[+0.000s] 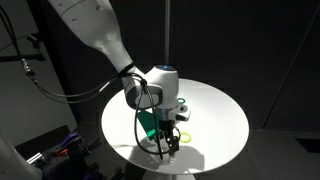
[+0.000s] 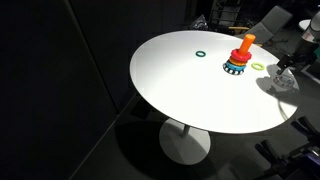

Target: Put the clear ring on the wooden stand.

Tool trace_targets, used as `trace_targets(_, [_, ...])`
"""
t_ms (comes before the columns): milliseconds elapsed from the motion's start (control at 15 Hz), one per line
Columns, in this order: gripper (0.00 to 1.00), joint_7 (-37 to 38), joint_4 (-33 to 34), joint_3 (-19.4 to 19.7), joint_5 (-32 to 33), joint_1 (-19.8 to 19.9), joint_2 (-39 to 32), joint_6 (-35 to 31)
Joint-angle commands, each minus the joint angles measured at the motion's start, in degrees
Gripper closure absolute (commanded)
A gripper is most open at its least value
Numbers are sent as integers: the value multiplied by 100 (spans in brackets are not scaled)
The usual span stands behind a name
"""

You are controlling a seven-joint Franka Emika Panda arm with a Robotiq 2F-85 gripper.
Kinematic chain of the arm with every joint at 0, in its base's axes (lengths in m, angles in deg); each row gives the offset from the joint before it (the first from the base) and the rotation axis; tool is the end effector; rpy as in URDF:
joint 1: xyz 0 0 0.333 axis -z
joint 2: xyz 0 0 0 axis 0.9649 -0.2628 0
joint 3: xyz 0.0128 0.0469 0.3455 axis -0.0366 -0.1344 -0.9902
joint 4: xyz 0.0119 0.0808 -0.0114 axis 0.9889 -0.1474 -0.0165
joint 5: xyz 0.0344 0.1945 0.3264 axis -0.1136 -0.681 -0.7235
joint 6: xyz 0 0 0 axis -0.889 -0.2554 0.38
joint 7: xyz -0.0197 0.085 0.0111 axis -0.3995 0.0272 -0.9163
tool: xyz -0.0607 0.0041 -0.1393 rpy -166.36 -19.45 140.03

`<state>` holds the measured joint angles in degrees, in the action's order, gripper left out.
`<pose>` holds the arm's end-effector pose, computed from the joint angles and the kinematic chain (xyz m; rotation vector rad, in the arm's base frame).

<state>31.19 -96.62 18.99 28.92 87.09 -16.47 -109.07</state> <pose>0.4780 -0.2249 0.1577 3.0366 -0.5242 -0.0452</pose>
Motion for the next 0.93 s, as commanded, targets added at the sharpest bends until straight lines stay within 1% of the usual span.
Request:
trace_targets(0, [0,165,239,-124,-44,132,-306,-162])
trace_targets(467, [0,286,344,-261,-103,186,-587,-460])
trace_targets(867, [0,240,347,-475,-287,374,-624,-503])
